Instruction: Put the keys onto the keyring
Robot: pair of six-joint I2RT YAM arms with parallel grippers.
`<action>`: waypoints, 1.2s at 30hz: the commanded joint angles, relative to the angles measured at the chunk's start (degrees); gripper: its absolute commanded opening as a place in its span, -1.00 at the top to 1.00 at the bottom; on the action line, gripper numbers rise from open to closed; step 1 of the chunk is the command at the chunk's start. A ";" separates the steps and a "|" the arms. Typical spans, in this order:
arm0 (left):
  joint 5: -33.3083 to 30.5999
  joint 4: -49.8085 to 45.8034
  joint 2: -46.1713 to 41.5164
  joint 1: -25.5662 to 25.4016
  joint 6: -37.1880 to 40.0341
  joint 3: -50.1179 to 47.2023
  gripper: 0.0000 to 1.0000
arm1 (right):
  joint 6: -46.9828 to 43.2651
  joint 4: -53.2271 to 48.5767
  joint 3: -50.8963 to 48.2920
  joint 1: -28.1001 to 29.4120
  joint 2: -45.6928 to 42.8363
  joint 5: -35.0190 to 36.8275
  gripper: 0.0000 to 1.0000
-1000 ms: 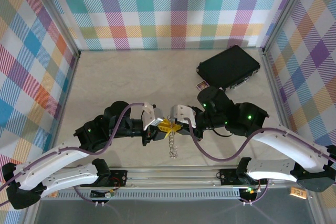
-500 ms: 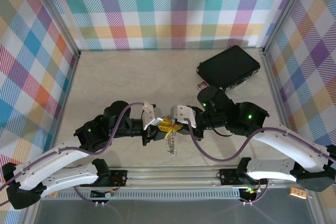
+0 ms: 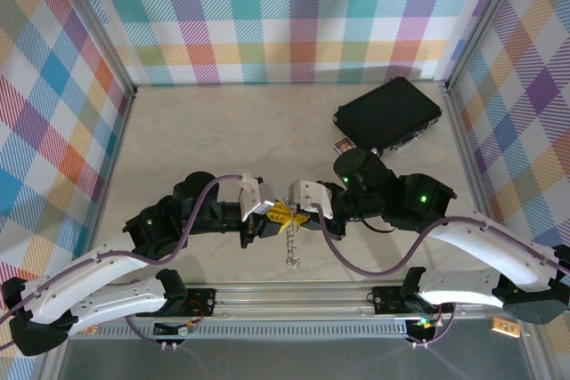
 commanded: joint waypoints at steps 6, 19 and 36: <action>0.71 4.86 0.21 -0.24 -0.40 0.11 0.94 | -0.40 1.47 0.41 1.31 -0.22 -2.33 1.00; 1.83 11.85 -4.81 -0.24 -1.26 -4.06 1.00 | 2.56 5.10 -0.91 1.31 -2.23 -6.06 0.99; 3.96 29.89 -8.22 -0.24 -8.36 -10.57 1.00 | 10.16 15.31 -9.40 1.31 -9.09 -7.62 0.52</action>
